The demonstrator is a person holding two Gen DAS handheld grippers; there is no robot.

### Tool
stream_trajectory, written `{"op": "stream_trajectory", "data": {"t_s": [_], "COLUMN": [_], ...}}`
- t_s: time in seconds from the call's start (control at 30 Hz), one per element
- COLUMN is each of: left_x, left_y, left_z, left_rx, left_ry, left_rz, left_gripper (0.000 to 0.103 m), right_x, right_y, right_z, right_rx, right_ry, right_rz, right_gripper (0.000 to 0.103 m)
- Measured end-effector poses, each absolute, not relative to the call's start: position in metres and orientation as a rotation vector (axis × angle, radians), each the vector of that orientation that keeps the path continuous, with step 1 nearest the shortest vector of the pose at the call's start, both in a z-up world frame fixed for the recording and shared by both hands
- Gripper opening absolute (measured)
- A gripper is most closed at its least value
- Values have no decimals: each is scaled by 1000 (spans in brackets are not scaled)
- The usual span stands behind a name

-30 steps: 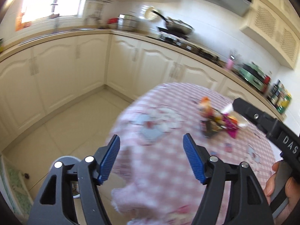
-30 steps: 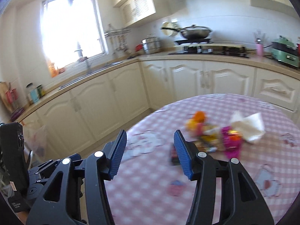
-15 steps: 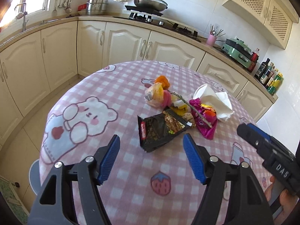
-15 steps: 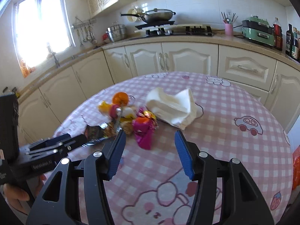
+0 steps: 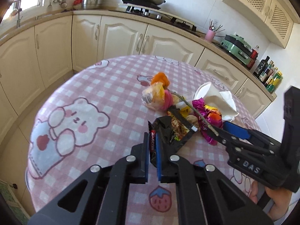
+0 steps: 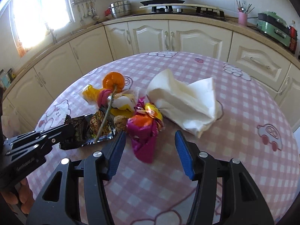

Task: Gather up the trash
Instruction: 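Grasp the black chip bag with the left tool while the right tool grasps the magenta candy wrapper, then carry both items to the bin and open the left tool over it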

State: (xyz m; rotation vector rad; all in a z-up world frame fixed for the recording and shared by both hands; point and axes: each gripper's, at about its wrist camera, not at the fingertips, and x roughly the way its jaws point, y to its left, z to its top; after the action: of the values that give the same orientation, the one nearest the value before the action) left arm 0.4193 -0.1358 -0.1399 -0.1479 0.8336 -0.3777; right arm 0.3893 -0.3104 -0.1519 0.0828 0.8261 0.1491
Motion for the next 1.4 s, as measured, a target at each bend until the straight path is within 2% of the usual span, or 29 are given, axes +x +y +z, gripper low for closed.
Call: {"op": "stream_trajectory", "data": {"t_s": [0.07, 0.1, 0.5, 0.7, 0.87, 1.2, 1.4], "left_x": [413, 408, 357, 330, 308, 268, 253], "left_y": [-132, -130, -82, -47, -9, 72, 135], "left_z": [-136, -134, -101, -87, -80, -92, -118], "left_rx": [-150, -142, -178, -213, -244, -275, -325], "left_ry": [818, 806, 703, 660, 632, 619, 649], "left_rz": [-381, -378, -356, -329, -282, -139, -26], "left_gripper": [5, 4, 3, 3, 3, 3, 3], "right_x": [393, 394, 337, 294, 280, 285, 289], "right_y": [-313, -314, -311, -297, -259, -119, -35], "right_z": [-154, -154, -124, -81, -61, -86, -113], "right_rx": [110, 122, 96, 83, 75, 16, -30], "right_ry": [841, 848, 712, 572, 536, 618, 689], "right_rz": [164, 177, 92, 79, 179, 450, 589], "right_gripper": [44, 30, 29, 29, 29, 29, 29]}}
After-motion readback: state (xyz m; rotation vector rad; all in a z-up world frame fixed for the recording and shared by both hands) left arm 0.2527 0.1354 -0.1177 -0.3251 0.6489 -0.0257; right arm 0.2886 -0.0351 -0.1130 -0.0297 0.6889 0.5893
